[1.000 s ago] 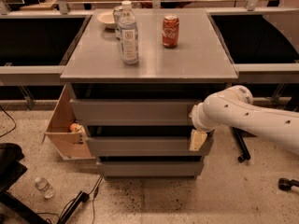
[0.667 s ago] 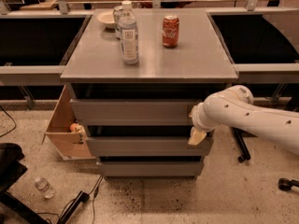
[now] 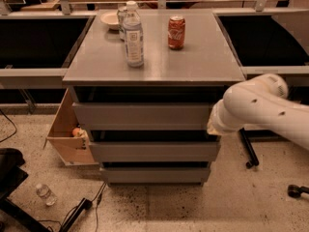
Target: Close top drawer
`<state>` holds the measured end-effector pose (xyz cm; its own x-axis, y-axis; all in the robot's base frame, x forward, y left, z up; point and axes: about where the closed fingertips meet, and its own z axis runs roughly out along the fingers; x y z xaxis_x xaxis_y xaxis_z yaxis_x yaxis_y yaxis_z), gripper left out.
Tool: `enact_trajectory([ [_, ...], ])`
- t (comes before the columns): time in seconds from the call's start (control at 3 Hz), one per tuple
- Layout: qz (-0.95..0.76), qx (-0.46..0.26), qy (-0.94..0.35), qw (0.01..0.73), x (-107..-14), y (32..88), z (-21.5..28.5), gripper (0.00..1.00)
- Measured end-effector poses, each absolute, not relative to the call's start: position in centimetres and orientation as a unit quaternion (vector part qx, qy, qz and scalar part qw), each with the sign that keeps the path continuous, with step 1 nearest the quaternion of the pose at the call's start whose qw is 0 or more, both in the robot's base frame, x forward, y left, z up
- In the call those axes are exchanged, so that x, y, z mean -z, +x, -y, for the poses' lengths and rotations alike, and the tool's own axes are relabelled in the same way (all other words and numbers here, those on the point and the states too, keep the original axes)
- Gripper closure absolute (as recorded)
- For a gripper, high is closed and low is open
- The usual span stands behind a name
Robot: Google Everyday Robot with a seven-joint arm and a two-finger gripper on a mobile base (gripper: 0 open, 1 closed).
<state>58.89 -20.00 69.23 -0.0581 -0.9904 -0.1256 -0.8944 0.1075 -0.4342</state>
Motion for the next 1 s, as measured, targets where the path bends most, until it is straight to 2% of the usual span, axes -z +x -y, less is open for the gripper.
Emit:
enact_trajectory([
  [0.33, -0.717, 0.154, -0.656, 0.177, -78.5, 56.2, 22.5, 0.99],
  [0.67, -0.735, 0.170, -0.641, 0.141, -84.2, 53.6, 25.4, 1.00],
  [1.0, -0.743, 0.154, -0.642, 0.106, -83.5, 51.7, 26.1, 0.81],
])
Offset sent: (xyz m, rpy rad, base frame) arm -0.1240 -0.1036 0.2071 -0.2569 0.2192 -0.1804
